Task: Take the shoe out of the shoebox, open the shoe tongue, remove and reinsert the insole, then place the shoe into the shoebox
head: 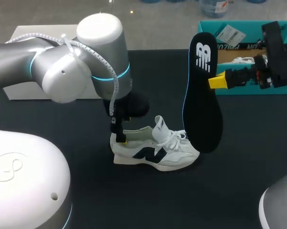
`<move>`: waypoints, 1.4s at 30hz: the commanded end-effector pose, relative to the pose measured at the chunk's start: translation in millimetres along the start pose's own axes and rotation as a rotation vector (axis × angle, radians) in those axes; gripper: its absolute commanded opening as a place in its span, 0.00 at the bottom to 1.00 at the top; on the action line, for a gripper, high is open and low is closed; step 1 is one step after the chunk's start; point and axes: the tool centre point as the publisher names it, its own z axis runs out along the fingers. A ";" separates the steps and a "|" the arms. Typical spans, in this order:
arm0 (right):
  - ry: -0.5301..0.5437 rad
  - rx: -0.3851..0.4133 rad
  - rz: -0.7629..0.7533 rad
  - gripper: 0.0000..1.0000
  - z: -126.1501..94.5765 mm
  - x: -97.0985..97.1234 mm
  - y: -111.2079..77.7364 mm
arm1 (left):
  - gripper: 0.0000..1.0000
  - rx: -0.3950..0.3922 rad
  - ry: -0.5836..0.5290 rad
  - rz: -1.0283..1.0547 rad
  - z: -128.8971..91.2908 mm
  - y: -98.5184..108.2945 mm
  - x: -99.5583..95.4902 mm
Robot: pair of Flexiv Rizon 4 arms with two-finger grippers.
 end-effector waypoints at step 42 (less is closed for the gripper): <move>0.002 0.004 0.001 0.00 2.9 -2.2 1.9 | 0.00 0.064 0.027 0.034 42.9 -65.6 -17.9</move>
